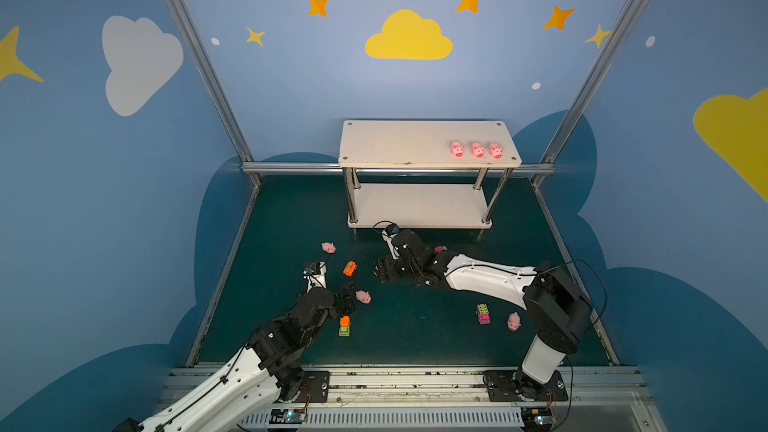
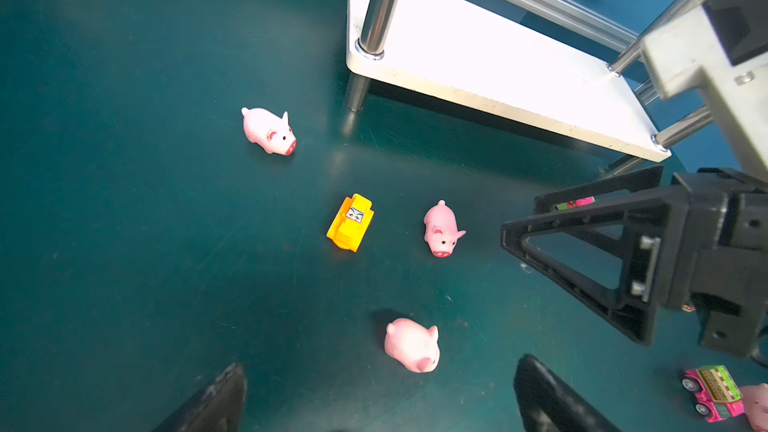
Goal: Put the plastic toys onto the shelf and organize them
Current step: 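Move the right gripper back down over a pink pig on the table, then lower the right gripper onto the pink pig and close on it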
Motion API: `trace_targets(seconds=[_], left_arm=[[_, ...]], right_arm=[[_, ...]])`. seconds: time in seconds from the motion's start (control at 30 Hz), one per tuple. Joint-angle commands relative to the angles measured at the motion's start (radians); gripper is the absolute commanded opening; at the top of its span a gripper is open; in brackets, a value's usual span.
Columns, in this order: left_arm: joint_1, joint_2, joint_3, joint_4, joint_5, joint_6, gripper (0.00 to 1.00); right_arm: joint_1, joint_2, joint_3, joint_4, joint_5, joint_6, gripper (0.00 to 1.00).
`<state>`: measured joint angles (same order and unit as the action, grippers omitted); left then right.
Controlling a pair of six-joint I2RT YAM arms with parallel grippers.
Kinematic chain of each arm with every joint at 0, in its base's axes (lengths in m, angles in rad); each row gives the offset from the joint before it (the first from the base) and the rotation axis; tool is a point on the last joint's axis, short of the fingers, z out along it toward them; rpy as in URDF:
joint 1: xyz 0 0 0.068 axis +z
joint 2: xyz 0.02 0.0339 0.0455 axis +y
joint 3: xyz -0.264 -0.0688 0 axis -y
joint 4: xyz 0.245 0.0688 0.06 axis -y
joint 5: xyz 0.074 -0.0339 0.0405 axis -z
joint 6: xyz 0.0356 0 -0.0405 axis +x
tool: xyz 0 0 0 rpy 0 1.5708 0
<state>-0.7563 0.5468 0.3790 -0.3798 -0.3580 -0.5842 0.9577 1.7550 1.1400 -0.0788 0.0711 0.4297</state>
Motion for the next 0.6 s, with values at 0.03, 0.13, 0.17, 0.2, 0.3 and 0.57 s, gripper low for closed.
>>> trace_targets(seconds=[0.03, 0.13, 0.17, 0.2, 0.3, 0.57], left_arm=[[0.006, -0.014, -0.002, -0.034, -0.03, 0.002, 1.0], [0.009, -0.029, -0.003, -0.043, -0.043, 0.004, 1.0], [0.009, -0.034, -0.003, -0.043, -0.045, 0.003, 1.0], [0.011, -0.039, -0.003, -0.043, -0.045, 0.003, 1.0], [0.014, -0.042, -0.005, -0.035, -0.047, 0.003, 1.0], [0.021, -0.021, 0.002, -0.033, -0.035, -0.015, 1.0]], right_arm=[[0.01, 0.041, 0.039, -0.008, 0.026, -0.006, 0.84], [0.013, 0.06, 0.058, -0.024, 0.036, -0.008, 0.84], [0.014, 0.063, 0.062, -0.026, 0.034, -0.01, 0.84], [0.015, 0.066, 0.063, -0.023, 0.027, -0.013, 0.84], [0.019, 0.073, 0.066, -0.018, 0.027, -0.016, 0.84], [0.022, 0.079, 0.06, 0.0, 0.024, -0.003, 0.84]])
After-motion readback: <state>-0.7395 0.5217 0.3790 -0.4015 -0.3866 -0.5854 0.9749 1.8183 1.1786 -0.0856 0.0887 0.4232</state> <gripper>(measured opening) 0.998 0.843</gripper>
